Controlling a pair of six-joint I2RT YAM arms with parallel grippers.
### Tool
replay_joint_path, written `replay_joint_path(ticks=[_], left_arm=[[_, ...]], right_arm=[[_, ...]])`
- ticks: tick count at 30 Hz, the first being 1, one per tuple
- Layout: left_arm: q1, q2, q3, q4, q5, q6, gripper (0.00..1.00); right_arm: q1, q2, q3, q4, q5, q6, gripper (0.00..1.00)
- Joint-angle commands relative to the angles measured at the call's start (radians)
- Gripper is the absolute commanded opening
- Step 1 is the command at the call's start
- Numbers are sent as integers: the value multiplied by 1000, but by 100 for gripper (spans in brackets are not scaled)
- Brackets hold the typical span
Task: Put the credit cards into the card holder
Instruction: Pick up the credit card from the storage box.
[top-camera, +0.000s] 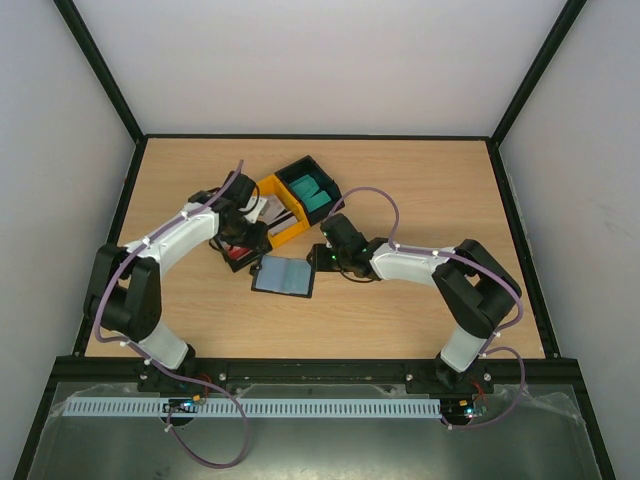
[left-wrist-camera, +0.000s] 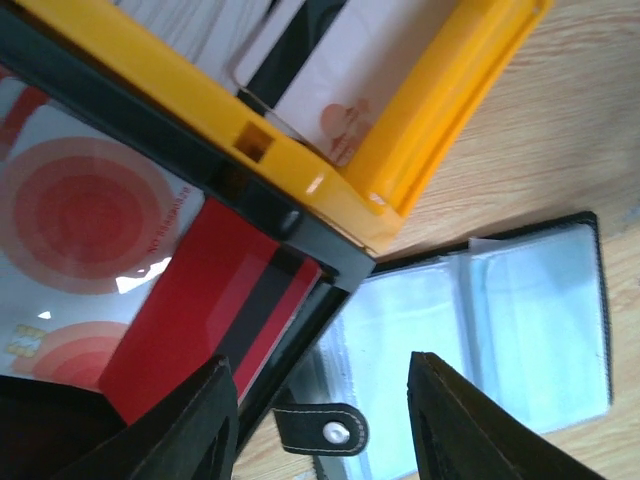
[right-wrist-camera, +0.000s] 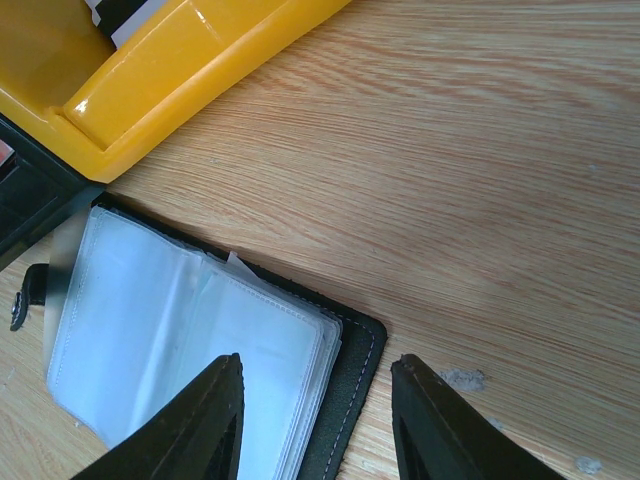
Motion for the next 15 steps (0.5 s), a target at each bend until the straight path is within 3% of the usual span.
replay_joint_path(ticks=[1,8,15], left_arm=[[-3,26,2,-29,-108,-2,50],[-4,137,11,-4,-138,5,57],[-19,167,11,-15,-122,1,51]], right_arm=[[-3,18,-3,11,6,8,41],[-2,25,-4,13,1,12,41],[-2,18,-7,9,10,10,41]])
